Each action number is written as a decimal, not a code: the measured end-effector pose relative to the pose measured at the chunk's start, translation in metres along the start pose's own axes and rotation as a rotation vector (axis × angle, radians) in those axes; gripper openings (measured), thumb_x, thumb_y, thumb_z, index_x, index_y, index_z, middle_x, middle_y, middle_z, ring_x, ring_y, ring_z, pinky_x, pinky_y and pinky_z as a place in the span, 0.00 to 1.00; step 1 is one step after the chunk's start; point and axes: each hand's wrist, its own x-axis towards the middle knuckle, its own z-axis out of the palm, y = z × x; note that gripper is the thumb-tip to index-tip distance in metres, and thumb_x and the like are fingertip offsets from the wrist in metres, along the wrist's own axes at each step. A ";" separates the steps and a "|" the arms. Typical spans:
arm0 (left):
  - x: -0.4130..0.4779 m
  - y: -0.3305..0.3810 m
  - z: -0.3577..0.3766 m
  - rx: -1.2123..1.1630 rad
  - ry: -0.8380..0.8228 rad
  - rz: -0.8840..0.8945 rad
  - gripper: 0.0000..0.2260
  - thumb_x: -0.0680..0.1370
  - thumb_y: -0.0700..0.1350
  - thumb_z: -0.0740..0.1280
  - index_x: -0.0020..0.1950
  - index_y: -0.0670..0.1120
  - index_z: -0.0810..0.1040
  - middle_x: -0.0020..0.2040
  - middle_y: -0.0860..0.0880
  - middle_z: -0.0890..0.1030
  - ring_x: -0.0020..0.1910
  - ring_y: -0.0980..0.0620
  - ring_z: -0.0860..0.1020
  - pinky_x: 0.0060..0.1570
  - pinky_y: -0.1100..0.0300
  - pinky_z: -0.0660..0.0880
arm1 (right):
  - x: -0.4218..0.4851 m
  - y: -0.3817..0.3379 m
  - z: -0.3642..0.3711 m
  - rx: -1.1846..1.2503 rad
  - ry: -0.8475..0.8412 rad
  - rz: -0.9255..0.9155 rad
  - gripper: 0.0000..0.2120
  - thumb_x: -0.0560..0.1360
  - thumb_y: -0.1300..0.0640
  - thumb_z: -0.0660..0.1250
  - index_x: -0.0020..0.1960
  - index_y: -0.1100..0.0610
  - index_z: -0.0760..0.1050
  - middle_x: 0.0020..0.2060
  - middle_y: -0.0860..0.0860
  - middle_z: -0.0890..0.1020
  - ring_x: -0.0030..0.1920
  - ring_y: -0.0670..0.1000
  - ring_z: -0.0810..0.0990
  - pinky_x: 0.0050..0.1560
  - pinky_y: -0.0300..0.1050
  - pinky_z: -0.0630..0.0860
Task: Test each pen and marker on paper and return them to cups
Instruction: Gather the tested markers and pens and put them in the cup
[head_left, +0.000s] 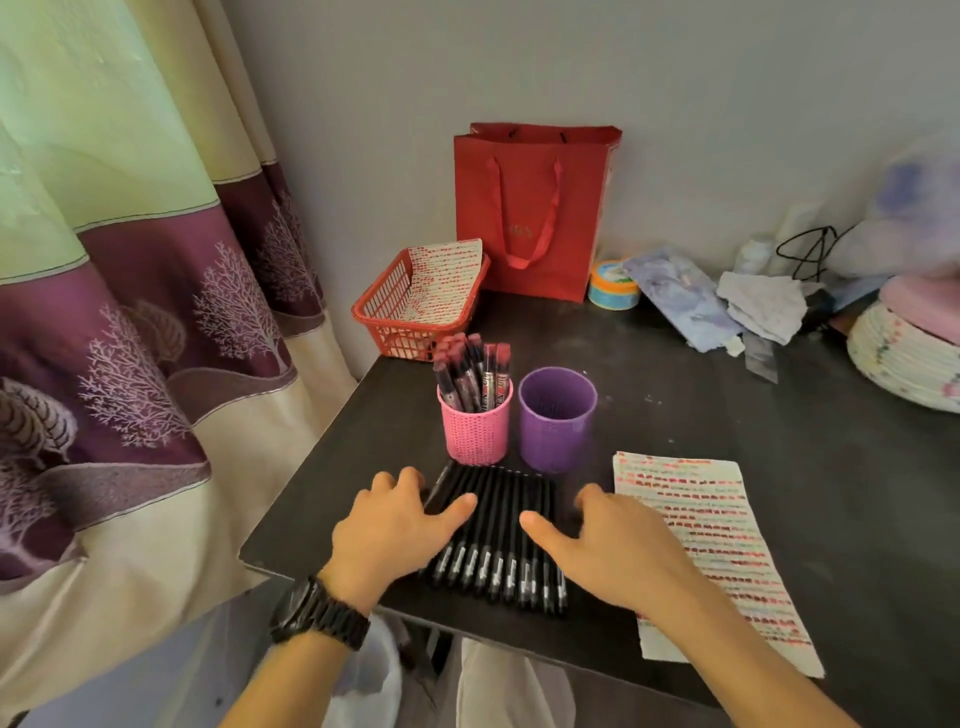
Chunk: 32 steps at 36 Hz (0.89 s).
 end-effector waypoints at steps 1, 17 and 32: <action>-0.003 0.006 0.000 0.042 -0.005 -0.005 0.36 0.72 0.78 0.56 0.67 0.52 0.70 0.63 0.48 0.72 0.64 0.43 0.74 0.59 0.45 0.76 | 0.004 -0.004 0.003 -0.024 0.010 0.012 0.42 0.71 0.20 0.49 0.62 0.54 0.72 0.50 0.51 0.81 0.50 0.53 0.81 0.41 0.47 0.73; -0.006 0.043 -0.015 0.215 -0.176 -0.054 0.35 0.75 0.67 0.66 0.71 0.44 0.63 0.67 0.43 0.72 0.63 0.41 0.77 0.59 0.46 0.78 | 0.035 -0.037 0.023 -0.028 -0.017 0.174 0.46 0.69 0.23 0.62 0.72 0.57 0.61 0.63 0.56 0.77 0.59 0.57 0.80 0.42 0.49 0.70; -0.011 0.059 0.011 0.501 -0.055 0.089 0.18 0.84 0.51 0.59 0.69 0.44 0.63 0.65 0.43 0.73 0.61 0.43 0.78 0.55 0.52 0.74 | 0.032 -0.049 0.030 0.141 -0.004 0.219 0.39 0.72 0.35 0.70 0.72 0.55 0.60 0.61 0.56 0.74 0.51 0.53 0.77 0.35 0.43 0.67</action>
